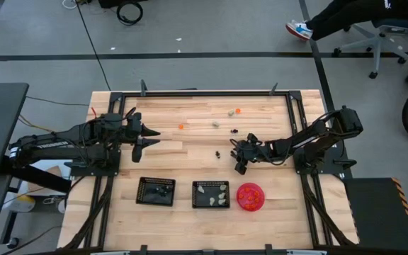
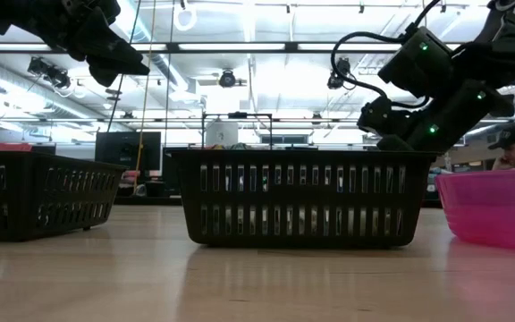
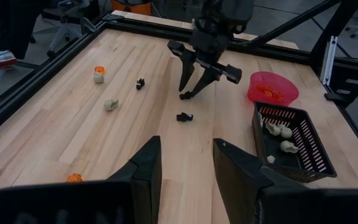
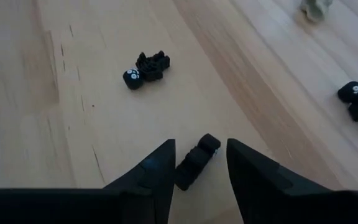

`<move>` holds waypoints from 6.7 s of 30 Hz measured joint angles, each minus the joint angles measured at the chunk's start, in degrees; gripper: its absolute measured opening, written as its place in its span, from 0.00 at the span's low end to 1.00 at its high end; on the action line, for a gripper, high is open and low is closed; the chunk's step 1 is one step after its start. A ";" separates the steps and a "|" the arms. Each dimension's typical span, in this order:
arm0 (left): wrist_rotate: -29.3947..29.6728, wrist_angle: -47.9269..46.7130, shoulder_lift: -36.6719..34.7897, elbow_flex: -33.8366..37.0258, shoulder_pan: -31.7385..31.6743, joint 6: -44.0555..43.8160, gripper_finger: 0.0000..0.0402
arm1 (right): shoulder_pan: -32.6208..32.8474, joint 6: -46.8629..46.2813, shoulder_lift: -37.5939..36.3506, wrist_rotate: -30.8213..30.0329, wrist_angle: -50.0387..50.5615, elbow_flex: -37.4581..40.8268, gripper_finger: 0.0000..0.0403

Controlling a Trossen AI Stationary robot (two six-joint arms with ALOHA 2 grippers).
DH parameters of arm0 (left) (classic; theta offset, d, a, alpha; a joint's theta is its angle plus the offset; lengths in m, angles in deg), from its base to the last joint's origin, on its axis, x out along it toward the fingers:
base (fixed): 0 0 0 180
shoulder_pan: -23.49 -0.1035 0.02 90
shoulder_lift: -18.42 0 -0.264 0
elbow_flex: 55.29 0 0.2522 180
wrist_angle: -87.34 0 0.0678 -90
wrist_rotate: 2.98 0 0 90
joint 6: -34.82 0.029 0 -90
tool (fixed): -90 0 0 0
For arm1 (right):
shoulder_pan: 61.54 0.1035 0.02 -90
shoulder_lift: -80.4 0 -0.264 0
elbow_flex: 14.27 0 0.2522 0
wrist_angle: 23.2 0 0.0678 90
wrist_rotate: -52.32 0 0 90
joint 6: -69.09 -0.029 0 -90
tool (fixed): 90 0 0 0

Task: Sort Halloween decoration
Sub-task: Put the black skeleton toy into the left black bin

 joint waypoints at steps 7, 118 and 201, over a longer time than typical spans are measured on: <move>0.00 0.00 0.00 0.01 0.00 0.00 0.29 | 0.00 0.28 0.00 0.34 0.73 0.00 0.34; 0.00 -0.28 0.02 0.01 0.00 0.37 0.29 | 9.91 19.30 44.06 15.67 17.43 -74.88 0.05; 0.00 -1.03 0.01 -0.01 0.00 0.37 0.29 | -5.39 -3.77 31.30 15.28 62.65 -56.39 0.21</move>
